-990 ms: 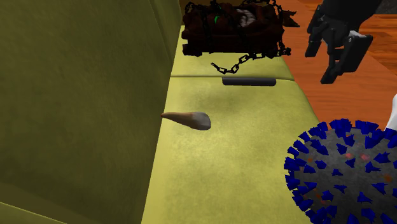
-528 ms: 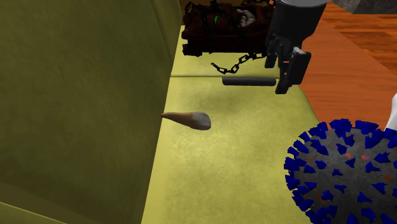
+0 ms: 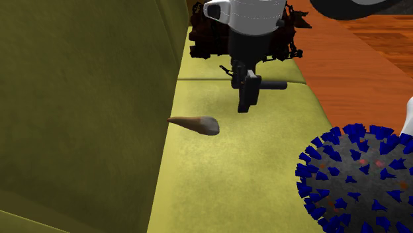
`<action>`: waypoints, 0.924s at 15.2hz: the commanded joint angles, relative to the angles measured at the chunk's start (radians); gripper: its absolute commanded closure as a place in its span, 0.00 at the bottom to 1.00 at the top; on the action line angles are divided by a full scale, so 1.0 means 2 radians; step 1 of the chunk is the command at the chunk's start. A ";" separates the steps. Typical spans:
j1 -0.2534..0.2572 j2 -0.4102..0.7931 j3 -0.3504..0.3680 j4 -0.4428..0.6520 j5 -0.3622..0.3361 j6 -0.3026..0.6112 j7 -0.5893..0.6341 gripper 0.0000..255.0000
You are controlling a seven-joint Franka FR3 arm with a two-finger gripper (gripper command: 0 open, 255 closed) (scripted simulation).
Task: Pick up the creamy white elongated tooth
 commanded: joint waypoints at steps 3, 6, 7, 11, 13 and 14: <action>0.005 0.068 0.003 0.047 0.005 0.034 -0.009 0.00; 0.008 0.120 0.006 0.088 0.009 0.053 -0.015 0.00; 0.009 0.137 0.007 0.103 0.010 0.058 -0.016 0.00; 0.010 0.156 0.008 0.101 0.010 0.081 -0.018 0.00; 0.010 0.159 0.008 0.092 0.010 0.094 -0.018 0.00; 0.010 0.161 0.008 0.087 0.010 0.100 -0.018 0.00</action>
